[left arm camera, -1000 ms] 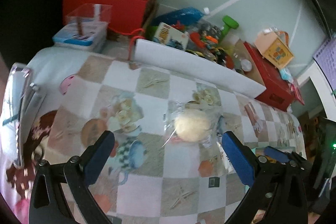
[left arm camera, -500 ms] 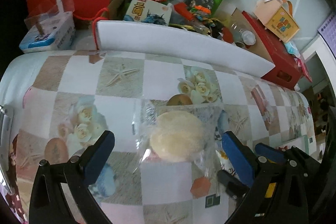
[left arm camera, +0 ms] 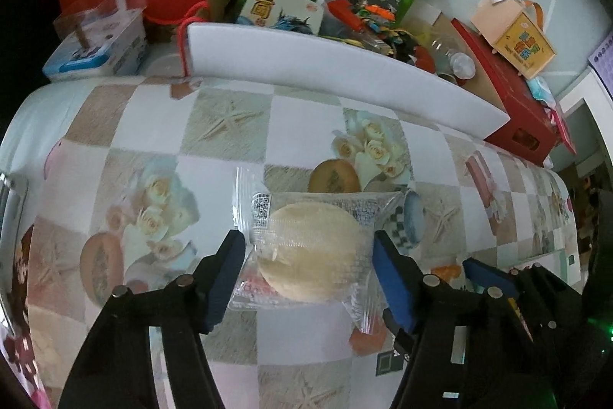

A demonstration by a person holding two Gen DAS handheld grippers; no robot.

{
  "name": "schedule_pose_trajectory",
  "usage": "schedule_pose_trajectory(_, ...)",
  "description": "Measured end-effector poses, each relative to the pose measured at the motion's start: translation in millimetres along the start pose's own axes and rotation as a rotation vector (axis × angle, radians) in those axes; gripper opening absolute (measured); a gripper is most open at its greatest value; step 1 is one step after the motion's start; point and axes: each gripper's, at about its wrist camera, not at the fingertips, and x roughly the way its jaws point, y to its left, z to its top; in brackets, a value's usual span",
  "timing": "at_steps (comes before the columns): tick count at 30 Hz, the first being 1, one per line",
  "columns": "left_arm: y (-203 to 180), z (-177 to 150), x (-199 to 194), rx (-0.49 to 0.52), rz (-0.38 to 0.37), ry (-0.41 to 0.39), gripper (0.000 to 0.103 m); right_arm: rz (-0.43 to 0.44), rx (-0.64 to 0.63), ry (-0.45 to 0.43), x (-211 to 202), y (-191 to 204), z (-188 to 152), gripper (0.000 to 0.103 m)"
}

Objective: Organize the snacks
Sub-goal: 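Grasp the round bun with the left tool while the right tool grasps the white biscuit packet, then carry the bun over the tray with the left tool while the right tool carries the white packet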

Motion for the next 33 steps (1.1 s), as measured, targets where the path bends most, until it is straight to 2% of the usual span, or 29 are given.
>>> schedule_pose_trajectory(9, 26, -39, -23, -0.115, 0.025, -0.022, 0.069, -0.016, -0.059, 0.025, -2, 21, -16, 0.081)
schedule_pose_trajectory(14, 27, -65, -34, -0.155, 0.039, -0.032, 0.069, -0.039, -0.094, 0.026, -4, 36, -34, 0.081)
schedule_pose_trajectory(17, 28, -82, -41, -0.187, 0.042, -0.037, 0.069, -0.042, -0.104, 0.023, -8, 42, -43, 0.075)
schedule_pose_trajectory(24, 27, -108, -53, -0.231, 0.044, -0.044, 0.069, -0.038, -0.099, 0.017, -14, 45, -60, 0.071)
schedule_pose_trajectory(33, 27, -127, -62, -0.238, 0.053, -0.064, 0.069, -0.022, -0.05, -0.014, -31, 36, -79, 0.06)
